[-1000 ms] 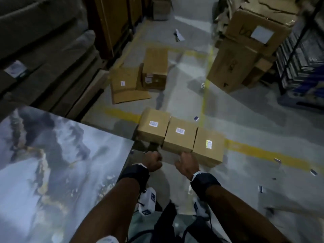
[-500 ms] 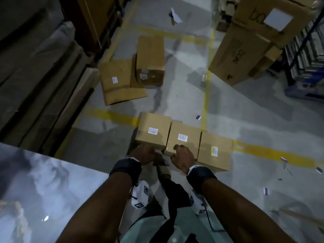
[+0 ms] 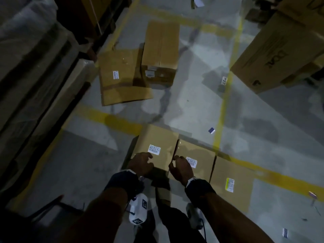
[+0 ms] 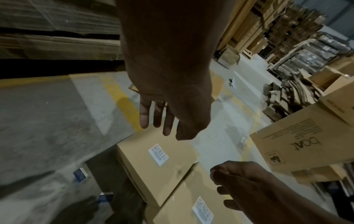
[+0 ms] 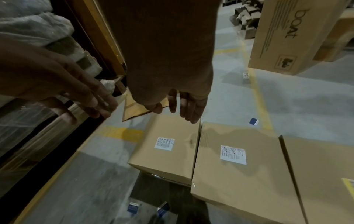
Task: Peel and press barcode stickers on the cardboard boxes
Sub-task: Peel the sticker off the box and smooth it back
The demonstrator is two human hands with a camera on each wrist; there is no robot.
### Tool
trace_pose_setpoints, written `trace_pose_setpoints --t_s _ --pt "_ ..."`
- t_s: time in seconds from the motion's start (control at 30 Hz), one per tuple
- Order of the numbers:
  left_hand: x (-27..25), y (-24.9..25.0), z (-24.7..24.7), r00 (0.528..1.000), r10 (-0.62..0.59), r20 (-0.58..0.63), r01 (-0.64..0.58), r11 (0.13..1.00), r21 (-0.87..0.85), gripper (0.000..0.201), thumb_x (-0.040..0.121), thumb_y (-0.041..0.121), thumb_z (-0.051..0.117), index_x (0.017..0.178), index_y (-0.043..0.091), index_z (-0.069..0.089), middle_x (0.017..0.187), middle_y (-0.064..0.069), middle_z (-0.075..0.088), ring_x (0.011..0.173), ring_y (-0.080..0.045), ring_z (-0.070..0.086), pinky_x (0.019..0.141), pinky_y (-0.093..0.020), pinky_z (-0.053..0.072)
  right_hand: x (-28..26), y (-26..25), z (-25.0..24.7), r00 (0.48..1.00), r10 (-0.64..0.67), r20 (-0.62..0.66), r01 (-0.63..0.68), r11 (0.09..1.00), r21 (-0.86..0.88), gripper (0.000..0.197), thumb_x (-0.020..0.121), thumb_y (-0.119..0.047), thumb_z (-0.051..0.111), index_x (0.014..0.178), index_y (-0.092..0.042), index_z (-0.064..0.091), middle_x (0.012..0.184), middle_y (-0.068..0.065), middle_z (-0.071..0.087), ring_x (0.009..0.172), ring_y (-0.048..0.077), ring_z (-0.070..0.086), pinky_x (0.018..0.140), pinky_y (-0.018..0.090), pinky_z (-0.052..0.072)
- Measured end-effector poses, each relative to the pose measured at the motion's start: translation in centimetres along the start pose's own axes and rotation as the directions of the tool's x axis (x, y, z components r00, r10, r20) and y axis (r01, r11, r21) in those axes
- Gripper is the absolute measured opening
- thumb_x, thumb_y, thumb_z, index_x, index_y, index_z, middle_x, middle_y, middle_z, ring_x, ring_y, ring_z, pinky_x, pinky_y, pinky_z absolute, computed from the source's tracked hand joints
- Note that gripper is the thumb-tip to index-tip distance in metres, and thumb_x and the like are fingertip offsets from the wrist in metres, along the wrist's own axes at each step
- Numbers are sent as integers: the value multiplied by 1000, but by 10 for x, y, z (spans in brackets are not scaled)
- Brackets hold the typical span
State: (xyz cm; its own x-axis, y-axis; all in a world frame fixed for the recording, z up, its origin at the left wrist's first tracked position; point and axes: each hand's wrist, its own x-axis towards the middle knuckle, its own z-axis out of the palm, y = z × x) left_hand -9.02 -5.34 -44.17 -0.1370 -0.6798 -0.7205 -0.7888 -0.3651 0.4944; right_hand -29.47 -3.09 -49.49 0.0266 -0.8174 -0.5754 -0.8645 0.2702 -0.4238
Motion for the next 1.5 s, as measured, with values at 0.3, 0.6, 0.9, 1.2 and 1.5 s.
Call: trace_pose_setpoints --t_s 0.3,0.6,0.9,1.2,1.5 --pt "138 -79 32 1000 -24 -18 27 978 208 88 62 58 37 133 11 61 124 -18 59 117 -37 56 100 -36 44 112 59 93 991 19 130 -24 999 38 50 96 -20 60 139 0 47 127 25 55 116 43 55 93 44 47" --pt "205 -110 63 994 -113 1 108 951 289 97 83 50 62 162 26 12 162 -24 14 143 -45 30 114 -44 35 175 66 148 994 -51 93 62 992 -114 68 88 -44 33 130 6 52 133 33 50 123 54 40 101 55 39" --pt "247 -143 83 988 -152 -25 151 936 317 121 80 61 74 160 33 -13 163 -21 -23 149 -51 11 117 -57 27 180 50 157 994 110 16 -110 994 10 89 46 -41 90 112 14 65 108 56 54 98 72 57 74 70 52" --pt "248 -151 80 969 -172 -175 207 957 206 131 65 68 81 161 32 -1 163 -10 6 133 -44 44 103 -49 43 173 39 151 976 185 -112 -158 963 218 118 53 -80 47 142 -3 46 150 37 24 137 56 31 109 52 40" --pt "170 -122 36 952 -143 -272 188 971 149 117 69 67 77 159 37 9 152 -11 19 131 -46 39 106 -58 39 127 6 88 979 179 -96 -149 954 259 97 80 -50 80 157 -16 31 162 21 5 146 44 19 117 49 29"
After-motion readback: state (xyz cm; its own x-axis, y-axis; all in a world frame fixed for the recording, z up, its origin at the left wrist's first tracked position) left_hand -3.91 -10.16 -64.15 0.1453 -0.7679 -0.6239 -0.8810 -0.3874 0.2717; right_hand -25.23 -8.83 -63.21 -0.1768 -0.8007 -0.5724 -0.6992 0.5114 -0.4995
